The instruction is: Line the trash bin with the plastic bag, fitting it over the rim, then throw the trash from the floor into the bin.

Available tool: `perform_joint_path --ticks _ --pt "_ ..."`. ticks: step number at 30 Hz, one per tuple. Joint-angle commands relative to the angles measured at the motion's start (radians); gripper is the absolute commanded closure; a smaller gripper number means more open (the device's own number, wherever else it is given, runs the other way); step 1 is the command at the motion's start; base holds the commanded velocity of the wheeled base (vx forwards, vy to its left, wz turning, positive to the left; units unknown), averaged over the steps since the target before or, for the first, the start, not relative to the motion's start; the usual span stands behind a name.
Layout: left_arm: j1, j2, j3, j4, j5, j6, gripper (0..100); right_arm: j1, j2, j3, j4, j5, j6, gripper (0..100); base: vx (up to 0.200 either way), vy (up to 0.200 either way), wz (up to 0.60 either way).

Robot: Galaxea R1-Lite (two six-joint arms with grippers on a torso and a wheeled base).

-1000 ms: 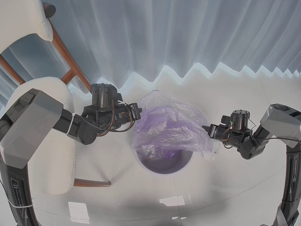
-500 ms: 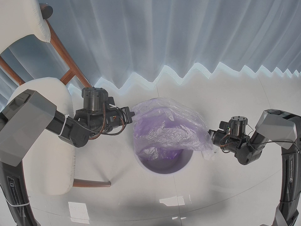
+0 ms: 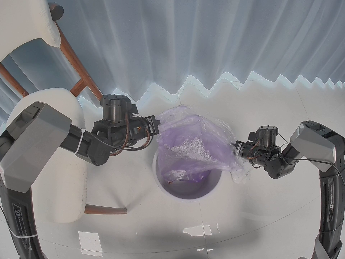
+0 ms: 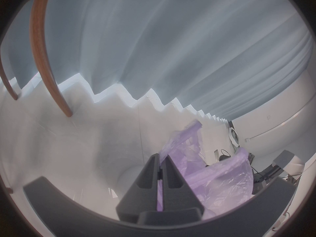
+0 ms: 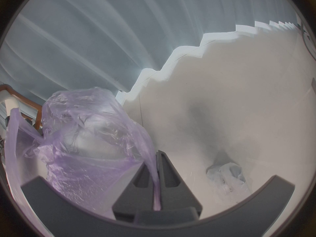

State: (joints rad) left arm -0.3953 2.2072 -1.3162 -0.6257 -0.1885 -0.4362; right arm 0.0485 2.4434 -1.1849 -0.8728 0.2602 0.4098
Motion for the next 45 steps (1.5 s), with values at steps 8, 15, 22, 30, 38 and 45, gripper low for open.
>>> perform_joint_path --ticks 8,15,22,30,38,45 --pt "-0.03 -0.017 -0.005 0.044 0.115 0.194 100 0.005 0.002 0.03 -0.005 -0.01 0.0 100 0.0 0.0 0.0" --pt "-0.025 -0.024 -0.009 0.162 0.23 0.234 100 0.022 0.0 0.018 0.012 -0.03 -0.002 100 0.0 0.0 0.0" --pt "-0.034 -0.023 -0.02 0.176 0.236 0.232 100 0.027 -0.004 0.025 0.052 -0.047 0.0 100 0.0 0.0 0.0" --pt "-0.031 -0.029 0.029 0.178 0.238 0.232 100 0.019 -0.003 0.027 0.055 -0.058 0.0 100 0.0 0.0 0.0" --pt "-0.034 -0.058 0.045 0.176 0.233 0.232 100 -0.024 -0.195 0.145 0.072 -0.004 0.179 0 0.0 0.0 0.0" --pt "-0.042 -0.08 0.068 0.173 0.23 0.234 100 -0.13 -0.474 0.332 0.258 0.09 0.233 0 0.0 0.0 0.0"
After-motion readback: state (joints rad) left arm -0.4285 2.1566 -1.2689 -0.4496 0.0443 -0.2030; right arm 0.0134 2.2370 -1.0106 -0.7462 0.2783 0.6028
